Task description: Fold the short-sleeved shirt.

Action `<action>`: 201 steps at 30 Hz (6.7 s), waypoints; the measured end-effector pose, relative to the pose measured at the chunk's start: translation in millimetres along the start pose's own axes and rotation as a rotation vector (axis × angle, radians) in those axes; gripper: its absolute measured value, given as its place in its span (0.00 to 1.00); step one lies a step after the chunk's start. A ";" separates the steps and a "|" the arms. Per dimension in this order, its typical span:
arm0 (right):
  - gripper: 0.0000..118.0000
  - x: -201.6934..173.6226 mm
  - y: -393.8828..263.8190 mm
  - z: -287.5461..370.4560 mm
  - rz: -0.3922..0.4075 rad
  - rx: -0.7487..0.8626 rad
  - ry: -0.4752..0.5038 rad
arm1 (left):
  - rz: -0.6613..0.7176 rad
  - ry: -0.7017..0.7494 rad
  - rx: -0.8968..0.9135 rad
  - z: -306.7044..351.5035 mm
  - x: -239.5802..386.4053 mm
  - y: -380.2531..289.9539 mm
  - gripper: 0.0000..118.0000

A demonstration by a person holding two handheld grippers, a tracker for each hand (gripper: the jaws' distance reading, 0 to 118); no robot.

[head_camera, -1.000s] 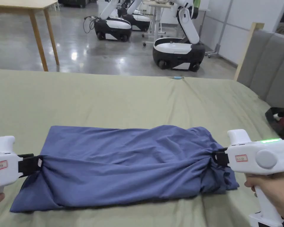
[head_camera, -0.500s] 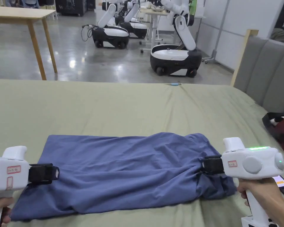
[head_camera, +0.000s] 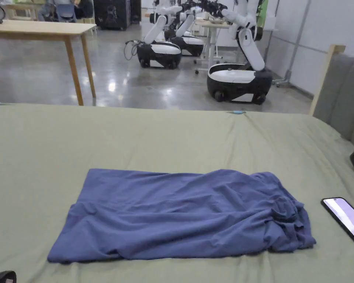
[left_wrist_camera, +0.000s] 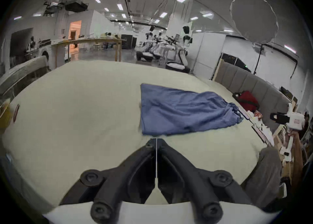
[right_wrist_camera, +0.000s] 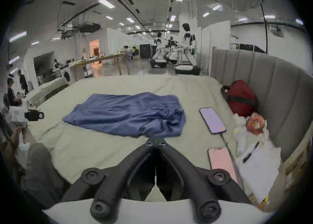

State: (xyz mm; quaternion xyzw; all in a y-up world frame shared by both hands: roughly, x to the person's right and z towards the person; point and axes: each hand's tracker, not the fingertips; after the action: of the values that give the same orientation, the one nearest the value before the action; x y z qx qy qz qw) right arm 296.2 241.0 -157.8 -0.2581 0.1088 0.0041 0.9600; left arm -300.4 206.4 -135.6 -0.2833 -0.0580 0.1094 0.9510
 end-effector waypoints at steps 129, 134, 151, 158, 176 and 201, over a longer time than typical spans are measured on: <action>0.01 -34.0 -7.2 15.3 0.023 -0.162 0.030 | -0.568 0.079 -0.301 -288.9 15.7 93.3 0.04; 0.01 -19.1 43.1 -20.1 0.169 -0.099 0.034 | -0.558 0.055 -0.302 -274.6 20.3 99.6 0.04; 0.82 107.3 86.4 -336.7 0.014 -0.599 -0.092 | -0.491 0.019 -0.249 -222.9 39.4 105.0 0.04; 0.00 82.7 89.9 -321.6 0.133 -0.537 -0.036 | -0.496 0.023 -0.265 -227.0 38.3 101.9 0.04; 0.02 16.1 62.0 -32.5 0.323 -0.064 0.087 | -0.392 -0.043 -0.106 -21.2 19.2 46.5 0.04; 0.83 49.6 -47.4 -5.3 0.219 -0.253 -0.045 | -0.233 -0.037 -0.248 -20.8 -2.6 -27.2 0.92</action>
State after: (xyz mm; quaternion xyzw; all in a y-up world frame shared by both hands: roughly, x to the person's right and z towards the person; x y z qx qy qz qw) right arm 346.5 194.9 -149.3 -0.3635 0.1132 0.1280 0.9158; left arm -294.5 172.7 -138.1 -0.3879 -0.1210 -0.0047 0.9137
